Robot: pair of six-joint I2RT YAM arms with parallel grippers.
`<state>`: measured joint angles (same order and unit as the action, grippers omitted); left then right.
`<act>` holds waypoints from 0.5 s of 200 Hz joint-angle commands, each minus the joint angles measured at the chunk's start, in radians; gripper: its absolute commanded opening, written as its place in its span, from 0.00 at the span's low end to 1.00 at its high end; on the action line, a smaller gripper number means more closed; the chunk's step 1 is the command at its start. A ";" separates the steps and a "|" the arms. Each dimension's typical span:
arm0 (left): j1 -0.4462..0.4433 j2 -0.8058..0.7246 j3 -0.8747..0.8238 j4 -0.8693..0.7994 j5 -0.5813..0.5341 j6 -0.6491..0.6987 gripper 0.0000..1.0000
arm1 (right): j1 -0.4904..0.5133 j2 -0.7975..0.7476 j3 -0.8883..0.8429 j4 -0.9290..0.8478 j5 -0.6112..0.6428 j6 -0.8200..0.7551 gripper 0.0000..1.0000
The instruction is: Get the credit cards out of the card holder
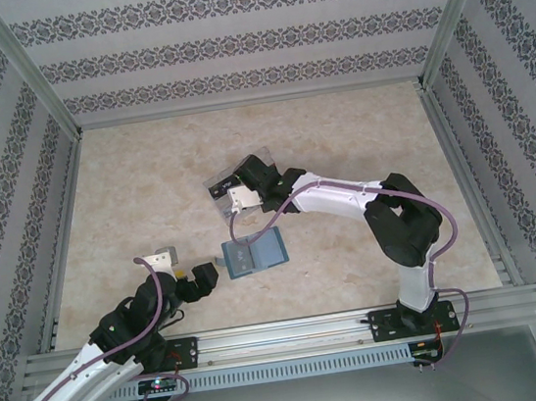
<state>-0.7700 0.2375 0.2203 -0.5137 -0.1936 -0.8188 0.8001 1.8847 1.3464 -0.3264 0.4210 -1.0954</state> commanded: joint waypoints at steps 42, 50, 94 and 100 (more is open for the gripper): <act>0.015 0.022 -0.006 0.001 -0.043 0.005 0.99 | -0.017 -0.122 -0.035 -0.025 -0.076 0.207 0.00; 0.019 0.039 0.000 0.004 -0.047 0.003 0.97 | -0.017 -0.147 -0.052 -0.017 -0.080 0.246 0.00; 0.061 0.305 0.107 0.078 -0.021 -0.011 0.83 | 0.001 -0.222 -0.071 -0.003 -0.042 0.440 0.00; 0.070 0.357 0.132 0.086 -0.020 -0.013 0.81 | 0.003 -0.230 -0.058 -0.012 -0.043 0.484 0.00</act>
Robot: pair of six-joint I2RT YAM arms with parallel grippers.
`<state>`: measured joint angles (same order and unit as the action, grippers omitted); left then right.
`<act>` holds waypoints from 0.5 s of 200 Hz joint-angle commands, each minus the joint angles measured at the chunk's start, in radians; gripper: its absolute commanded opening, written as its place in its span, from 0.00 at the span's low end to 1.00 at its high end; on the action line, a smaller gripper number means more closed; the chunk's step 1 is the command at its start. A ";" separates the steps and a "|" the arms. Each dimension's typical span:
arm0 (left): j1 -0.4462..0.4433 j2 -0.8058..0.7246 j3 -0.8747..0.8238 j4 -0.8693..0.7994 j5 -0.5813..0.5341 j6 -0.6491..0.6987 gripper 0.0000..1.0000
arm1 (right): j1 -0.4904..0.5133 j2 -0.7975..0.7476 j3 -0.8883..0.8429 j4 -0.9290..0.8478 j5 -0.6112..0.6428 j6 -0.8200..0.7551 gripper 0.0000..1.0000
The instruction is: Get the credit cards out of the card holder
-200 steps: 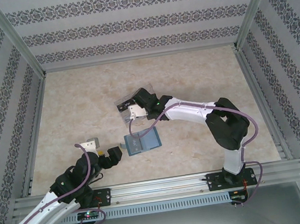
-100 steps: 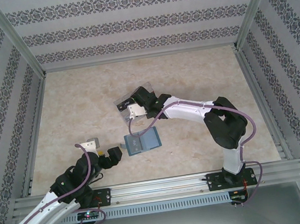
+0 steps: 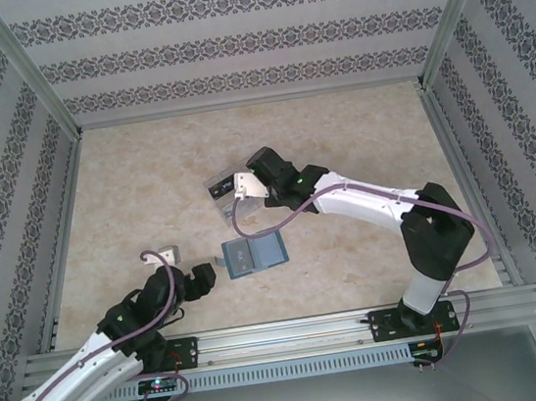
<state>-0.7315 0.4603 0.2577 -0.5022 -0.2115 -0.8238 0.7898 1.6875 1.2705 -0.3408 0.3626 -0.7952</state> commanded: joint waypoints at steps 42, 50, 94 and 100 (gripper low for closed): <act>0.094 0.489 0.278 0.130 0.040 0.028 0.61 | 0.029 -0.128 -0.034 0.027 0.033 0.415 0.00; 0.104 0.542 0.315 0.127 0.038 0.033 0.61 | 0.030 -0.153 -0.056 0.033 0.033 0.458 0.00; 0.134 0.721 0.461 0.149 0.009 0.047 0.54 | 0.028 -0.306 -0.219 0.102 -0.011 0.609 0.00; 0.138 0.740 0.478 0.150 0.000 0.049 0.53 | 0.027 -0.326 -0.242 0.116 -0.020 0.623 0.00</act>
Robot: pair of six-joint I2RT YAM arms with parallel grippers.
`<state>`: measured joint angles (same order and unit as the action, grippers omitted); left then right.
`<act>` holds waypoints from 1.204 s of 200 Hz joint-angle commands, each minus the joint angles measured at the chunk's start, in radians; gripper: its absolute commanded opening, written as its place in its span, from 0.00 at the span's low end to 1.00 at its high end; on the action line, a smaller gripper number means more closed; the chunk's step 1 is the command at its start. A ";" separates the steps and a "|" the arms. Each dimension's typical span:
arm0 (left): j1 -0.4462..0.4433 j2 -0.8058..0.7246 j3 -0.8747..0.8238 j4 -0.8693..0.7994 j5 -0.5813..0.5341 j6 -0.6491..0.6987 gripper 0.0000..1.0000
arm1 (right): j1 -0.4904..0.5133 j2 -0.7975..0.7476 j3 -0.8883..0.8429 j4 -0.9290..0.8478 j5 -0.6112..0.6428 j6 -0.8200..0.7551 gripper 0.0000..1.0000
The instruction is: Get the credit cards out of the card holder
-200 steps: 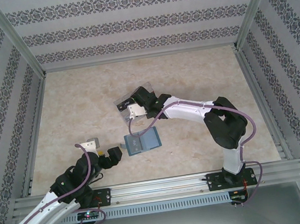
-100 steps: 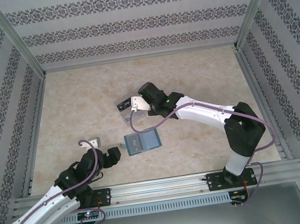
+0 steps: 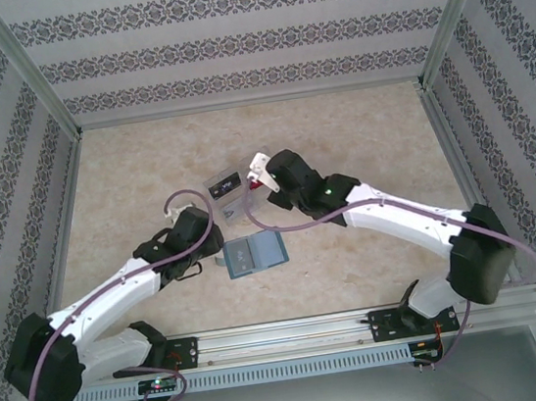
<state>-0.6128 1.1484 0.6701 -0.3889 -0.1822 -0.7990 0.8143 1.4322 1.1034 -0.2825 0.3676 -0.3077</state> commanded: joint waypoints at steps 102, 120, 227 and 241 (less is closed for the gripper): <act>0.088 0.301 0.209 0.117 -0.026 0.034 0.42 | -0.009 -0.173 -0.224 0.160 -0.113 0.205 0.00; 0.091 0.315 0.221 0.119 -0.023 0.035 0.42 | -0.009 -0.173 -0.223 0.156 -0.114 0.207 0.00; 0.139 0.450 0.270 0.154 0.017 0.047 0.35 | -0.009 -0.174 -0.232 0.161 -0.121 0.206 0.02; 0.140 0.454 0.270 0.158 0.021 0.049 0.35 | -0.009 -0.170 -0.232 0.162 -0.126 0.205 0.02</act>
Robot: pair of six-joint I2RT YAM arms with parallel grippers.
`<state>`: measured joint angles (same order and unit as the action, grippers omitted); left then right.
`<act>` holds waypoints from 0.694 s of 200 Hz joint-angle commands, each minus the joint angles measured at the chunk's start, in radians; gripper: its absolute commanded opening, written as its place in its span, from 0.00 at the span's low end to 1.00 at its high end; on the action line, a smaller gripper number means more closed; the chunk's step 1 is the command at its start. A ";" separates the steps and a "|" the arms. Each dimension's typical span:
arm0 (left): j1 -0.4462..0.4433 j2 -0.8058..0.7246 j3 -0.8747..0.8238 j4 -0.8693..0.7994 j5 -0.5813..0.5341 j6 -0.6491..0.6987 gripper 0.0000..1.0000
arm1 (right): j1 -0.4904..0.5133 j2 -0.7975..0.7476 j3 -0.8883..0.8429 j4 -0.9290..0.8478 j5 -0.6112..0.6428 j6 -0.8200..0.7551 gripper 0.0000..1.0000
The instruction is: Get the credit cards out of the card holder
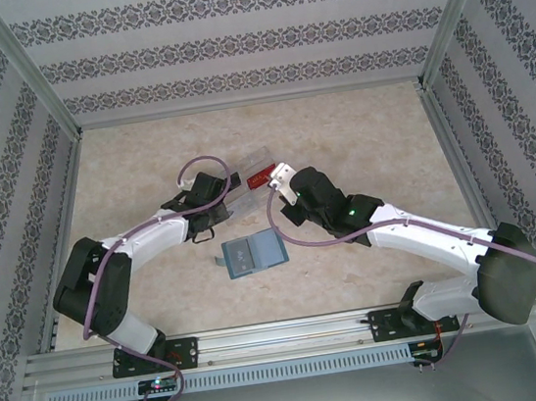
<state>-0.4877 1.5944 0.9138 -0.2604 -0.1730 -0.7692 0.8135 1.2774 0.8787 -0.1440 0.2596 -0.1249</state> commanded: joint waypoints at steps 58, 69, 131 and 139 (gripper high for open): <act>0.016 -0.010 0.034 0.013 0.035 0.016 0.32 | -0.008 -0.013 -0.009 0.024 -0.015 0.022 0.02; 0.014 -0.025 0.034 0.012 0.039 0.017 0.32 | -0.008 -0.013 -0.009 0.025 -0.017 0.021 0.02; 0.015 -0.029 0.059 0.016 0.058 0.018 0.32 | -0.008 -0.007 -0.009 0.024 -0.013 0.018 0.02; 0.017 -0.019 0.064 0.014 0.056 0.019 0.31 | -0.007 -0.007 -0.009 0.026 -0.014 0.018 0.02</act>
<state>-0.4824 1.5810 0.9466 -0.2527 -0.1230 -0.7624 0.8135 1.2774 0.8757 -0.1371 0.2520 -0.1253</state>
